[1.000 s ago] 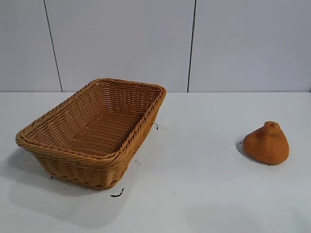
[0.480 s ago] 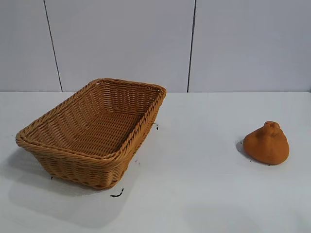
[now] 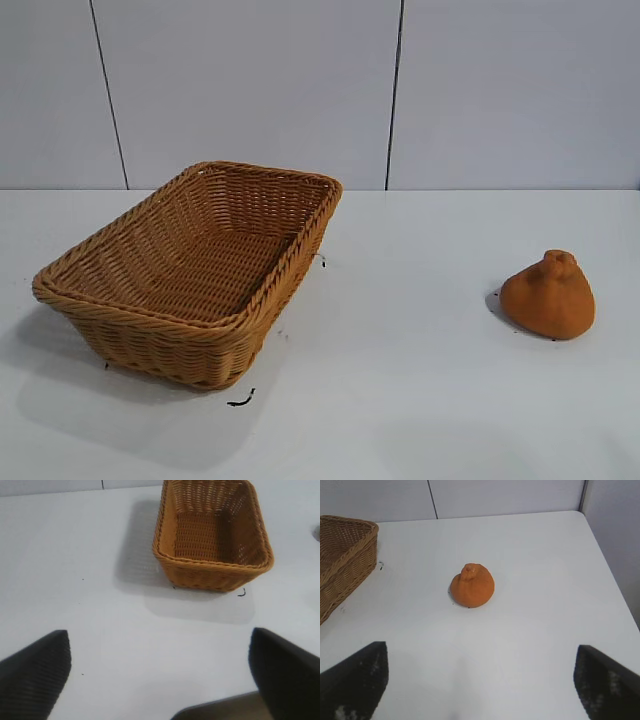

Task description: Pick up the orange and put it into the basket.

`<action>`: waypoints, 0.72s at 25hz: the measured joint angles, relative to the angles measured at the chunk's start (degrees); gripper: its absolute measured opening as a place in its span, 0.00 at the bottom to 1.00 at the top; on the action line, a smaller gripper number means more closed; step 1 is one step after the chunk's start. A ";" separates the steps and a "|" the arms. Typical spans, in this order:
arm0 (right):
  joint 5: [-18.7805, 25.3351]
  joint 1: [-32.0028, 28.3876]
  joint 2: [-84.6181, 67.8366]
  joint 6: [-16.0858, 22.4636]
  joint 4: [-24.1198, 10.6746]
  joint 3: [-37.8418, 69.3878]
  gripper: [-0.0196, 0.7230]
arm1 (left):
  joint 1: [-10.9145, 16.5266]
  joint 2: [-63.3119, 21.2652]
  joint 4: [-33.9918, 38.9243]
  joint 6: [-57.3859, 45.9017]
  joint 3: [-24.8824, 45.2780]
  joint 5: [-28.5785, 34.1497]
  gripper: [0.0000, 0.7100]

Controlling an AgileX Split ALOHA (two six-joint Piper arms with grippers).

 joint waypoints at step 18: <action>-0.08 0.00 0.00 0.00 0.05 0.00 0.96 | -21.29 47.91 3.05 -45.30 -21.21 -5.73 0.97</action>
